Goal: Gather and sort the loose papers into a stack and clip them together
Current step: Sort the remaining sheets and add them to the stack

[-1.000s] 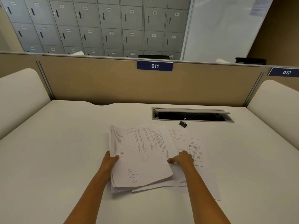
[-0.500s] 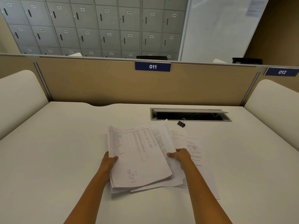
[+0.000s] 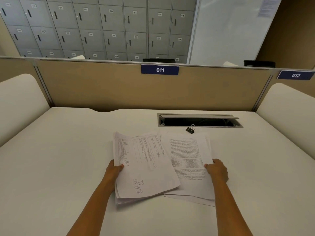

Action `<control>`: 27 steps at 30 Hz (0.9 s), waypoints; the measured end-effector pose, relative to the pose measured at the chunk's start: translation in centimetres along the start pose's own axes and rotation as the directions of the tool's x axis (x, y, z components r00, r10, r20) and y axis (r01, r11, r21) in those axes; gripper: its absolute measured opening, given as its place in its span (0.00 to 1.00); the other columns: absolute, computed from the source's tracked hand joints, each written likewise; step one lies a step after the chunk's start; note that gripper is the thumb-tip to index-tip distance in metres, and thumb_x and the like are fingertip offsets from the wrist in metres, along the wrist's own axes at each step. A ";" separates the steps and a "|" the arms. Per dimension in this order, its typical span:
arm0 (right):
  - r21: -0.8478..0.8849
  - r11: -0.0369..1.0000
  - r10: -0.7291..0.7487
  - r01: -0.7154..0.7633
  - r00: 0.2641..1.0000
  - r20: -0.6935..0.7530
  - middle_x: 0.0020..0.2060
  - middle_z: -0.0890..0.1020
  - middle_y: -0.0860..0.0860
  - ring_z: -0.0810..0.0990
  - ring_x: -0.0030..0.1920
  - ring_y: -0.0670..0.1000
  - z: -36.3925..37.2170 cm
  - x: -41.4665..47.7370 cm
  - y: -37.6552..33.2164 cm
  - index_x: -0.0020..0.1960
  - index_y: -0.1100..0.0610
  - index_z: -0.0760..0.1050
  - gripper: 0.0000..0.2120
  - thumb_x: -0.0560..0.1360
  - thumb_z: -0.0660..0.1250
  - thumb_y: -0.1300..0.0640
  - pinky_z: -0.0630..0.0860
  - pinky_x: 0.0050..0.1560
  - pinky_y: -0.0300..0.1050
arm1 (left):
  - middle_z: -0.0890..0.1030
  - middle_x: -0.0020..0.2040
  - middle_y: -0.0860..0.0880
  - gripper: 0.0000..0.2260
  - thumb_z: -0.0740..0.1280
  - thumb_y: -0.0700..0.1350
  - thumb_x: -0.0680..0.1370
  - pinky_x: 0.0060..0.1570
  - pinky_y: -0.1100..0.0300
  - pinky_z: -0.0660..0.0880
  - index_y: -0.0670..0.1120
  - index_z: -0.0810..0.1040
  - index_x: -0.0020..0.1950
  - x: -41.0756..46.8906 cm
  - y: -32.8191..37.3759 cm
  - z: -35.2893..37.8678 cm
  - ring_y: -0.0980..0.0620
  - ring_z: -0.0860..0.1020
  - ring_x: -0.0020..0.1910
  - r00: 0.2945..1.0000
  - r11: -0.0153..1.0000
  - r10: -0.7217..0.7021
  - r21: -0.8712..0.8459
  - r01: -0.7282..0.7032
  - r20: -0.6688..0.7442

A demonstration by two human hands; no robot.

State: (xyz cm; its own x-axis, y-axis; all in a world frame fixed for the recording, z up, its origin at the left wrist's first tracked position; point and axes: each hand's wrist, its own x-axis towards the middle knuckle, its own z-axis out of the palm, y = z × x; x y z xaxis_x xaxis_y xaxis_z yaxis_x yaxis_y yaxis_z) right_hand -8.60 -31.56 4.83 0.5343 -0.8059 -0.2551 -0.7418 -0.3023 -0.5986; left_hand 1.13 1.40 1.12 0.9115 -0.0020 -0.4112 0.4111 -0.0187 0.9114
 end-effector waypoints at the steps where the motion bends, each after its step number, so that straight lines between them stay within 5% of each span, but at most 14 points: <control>1: -0.065 0.997 0.045 -0.048 0.998 -0.039 0.62 0.72 0.61 0.71 0.62 0.61 0.1 -0.1 0.2 0.65 0.59 0.69 0.25 0.73 0.68 0.49 0.70 0.62 0.54 | 0.74 0.65 0.39 0.19 0.60 0.37 0.78 0.58 0.37 0.72 0.43 0.64 0.69 0.0 0.0 0.0 0.36 0.75 0.58 1.000 1.000 -0.002 -0.002 0.002 -0.002; 5: -0.150 0.979 0.133 -0.141 0.989 -0.062 0.62 0.66 0.63 0.66 0.63 0.61 0.3 -0.9 0.2 0.64 0.64 0.64 0.41 0.63 0.74 0.40 0.65 0.64 0.54 | 0.74 0.65 0.39 0.20 0.60 0.38 0.78 0.59 0.37 0.72 0.43 0.64 0.70 0.1 -0.1 0.0 0.36 0.75 0.58 1.000 1.000 -0.006 0.004 0.006 -0.002; 8: -0.175 0.972 0.152 -0.153 0.988 -0.024 0.64 0.65 0.63 0.65 0.64 0.61 0.4 -1.0 -0.1 0.65 0.64 0.61 0.43 0.62 0.76 0.42 0.63 0.65 0.53 | 0.74 0.65 0.39 0.20 0.60 0.38 0.78 0.59 0.37 0.72 0.43 0.64 0.70 0.1 -0.1 0.0 0.36 0.75 0.58 1.000 1.000 -0.006 0.003 0.006 0.000; 14: -0.073 0.983 0.174 -0.169 0.983 0.062 0.64 0.70 0.63 0.70 0.65 0.63 -0.3 -0.6 -0.6 0.67 0.64 0.60 0.43 0.62 0.78 0.48 0.64 0.65 0.56 | 0.74 0.65 0.39 0.19 0.60 0.38 0.79 0.58 0.38 0.73 0.44 0.64 0.69 -0.1 0.1 0.1 0.36 0.76 0.57 1.000 1.000 0.004 0.023 -0.005 0.004; 18: 0.056 0.991 0.122 -0.124 0.992 0.042 0.61 0.75 0.63 0.75 0.60 0.64 -0.3 -1.0 -0.6 0.66 0.65 0.62 0.37 0.65 0.77 0.56 0.72 0.56 0.56 | 0.74 0.65 0.39 0.19 0.60 0.38 0.79 0.58 0.38 0.73 0.44 0.64 0.69 -0.2 0.1 0.1 0.37 0.76 0.57 1.000 1.000 0.004 0.016 -0.005 0.010; 27: -0.081 0.992 -0.097 0.094 0.995 -0.039 0.61 0.77 0.60 0.76 0.59 0.62 -6.6 -2.3 -1.9 0.67 0.57 0.69 0.27 0.70 0.72 0.55 0.74 0.53 0.52 | 0.74 0.65 0.39 0.19 0.60 0.38 0.78 0.57 0.40 0.73 0.43 0.65 0.70 -0.4 0.2 -0.1 0.37 0.76 0.57 1.000 1.000 0.010 0.001 -0.010 0.021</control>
State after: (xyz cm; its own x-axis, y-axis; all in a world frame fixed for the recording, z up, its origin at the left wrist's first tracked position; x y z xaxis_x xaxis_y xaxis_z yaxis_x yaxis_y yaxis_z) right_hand -11.10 -32.52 11.60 0.5878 -0.7917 -0.1662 -0.7189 -0.4171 -0.5560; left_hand 0.87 1.53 1.46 0.9150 -0.0230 -0.4028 0.4024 -0.0199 0.9152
